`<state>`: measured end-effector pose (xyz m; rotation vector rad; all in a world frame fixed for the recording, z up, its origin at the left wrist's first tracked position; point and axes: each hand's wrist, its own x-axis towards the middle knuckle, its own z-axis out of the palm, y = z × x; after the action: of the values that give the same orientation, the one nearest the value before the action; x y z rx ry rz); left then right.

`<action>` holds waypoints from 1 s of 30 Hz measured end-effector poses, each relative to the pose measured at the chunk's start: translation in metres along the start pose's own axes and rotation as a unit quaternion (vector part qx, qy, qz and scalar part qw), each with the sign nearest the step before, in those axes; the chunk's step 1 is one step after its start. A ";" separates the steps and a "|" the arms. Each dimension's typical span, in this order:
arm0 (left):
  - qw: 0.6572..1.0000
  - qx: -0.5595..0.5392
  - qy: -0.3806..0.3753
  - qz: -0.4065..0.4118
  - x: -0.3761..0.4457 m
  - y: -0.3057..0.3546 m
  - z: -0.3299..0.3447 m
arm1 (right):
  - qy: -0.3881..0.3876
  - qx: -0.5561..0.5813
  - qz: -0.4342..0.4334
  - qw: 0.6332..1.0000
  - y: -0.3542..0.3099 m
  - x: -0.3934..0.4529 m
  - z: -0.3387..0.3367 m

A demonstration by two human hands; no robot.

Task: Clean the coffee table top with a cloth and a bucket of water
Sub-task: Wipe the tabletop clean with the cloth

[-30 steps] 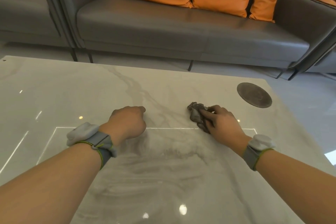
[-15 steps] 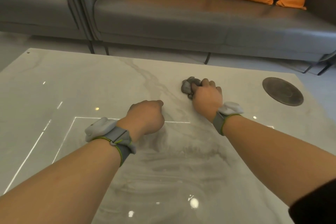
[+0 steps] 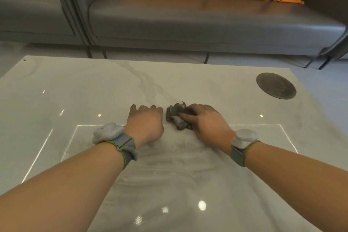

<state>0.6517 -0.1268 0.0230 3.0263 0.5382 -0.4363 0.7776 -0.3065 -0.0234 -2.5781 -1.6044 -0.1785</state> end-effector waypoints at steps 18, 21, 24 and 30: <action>0.996 -0.018 -0.019 0.080 -0.030 0.043 -0.001 | 0.018 -0.024 0.175 0.984 -0.047 -0.130 -0.020; 0.996 -0.012 -0.016 0.087 -0.043 0.052 0.003 | 0.023 -0.031 0.166 0.985 -0.061 -0.147 -0.022; 0.996 -0.007 -0.007 0.092 -0.059 0.058 0.005 | 0.014 -0.030 0.152 0.988 -0.080 -0.168 -0.024; 0.998 -0.014 -0.001 0.061 -0.087 0.044 0.003 | 0.004 -0.032 0.084 0.996 -0.112 -0.202 -0.030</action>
<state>0.5873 -0.1970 0.0439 3.0096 0.3545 -0.4198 0.5876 -0.4404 -0.0223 -2.7394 -1.3921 -0.2292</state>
